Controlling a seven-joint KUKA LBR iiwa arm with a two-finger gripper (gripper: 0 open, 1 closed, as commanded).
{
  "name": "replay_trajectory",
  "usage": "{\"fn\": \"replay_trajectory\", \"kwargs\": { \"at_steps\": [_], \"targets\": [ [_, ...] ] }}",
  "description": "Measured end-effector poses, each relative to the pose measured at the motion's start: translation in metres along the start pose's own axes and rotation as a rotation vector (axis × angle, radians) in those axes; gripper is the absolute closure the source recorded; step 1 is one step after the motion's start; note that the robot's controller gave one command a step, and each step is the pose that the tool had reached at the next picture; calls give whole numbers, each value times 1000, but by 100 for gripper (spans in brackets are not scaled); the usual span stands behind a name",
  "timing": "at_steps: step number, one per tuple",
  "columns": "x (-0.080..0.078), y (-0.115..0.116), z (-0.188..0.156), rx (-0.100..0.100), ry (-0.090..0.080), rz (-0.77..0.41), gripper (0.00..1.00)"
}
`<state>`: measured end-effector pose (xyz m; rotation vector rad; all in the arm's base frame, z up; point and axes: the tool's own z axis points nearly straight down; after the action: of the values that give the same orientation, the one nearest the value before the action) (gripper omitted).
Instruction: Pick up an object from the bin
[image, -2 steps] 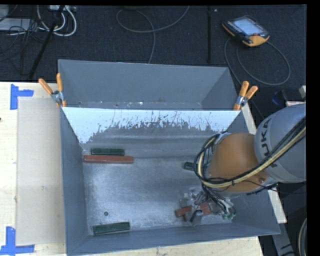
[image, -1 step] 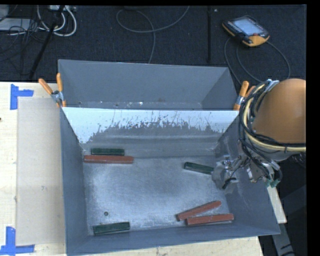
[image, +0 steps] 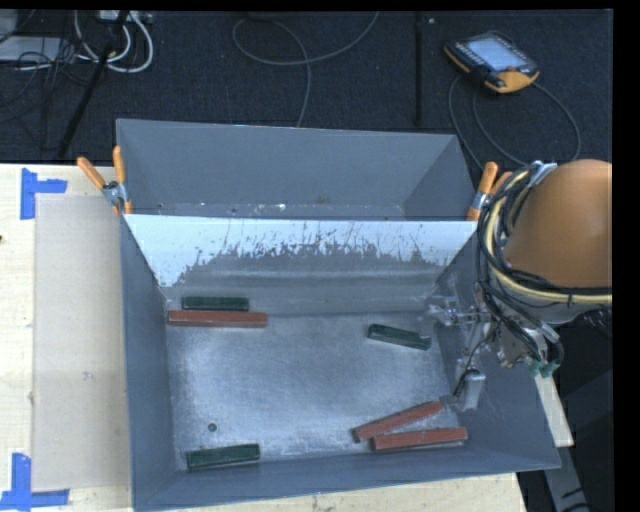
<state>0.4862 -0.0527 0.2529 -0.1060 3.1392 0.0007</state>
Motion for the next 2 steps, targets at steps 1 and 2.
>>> {"fn": "replay_trajectory", "kwargs": {
  "at_steps": [1, 2],
  "targets": [
    [0, 0, 0, 0, 0, 1, 0],
    [0, 5, 50, 1, -6, -30, 0]
  ]
}}
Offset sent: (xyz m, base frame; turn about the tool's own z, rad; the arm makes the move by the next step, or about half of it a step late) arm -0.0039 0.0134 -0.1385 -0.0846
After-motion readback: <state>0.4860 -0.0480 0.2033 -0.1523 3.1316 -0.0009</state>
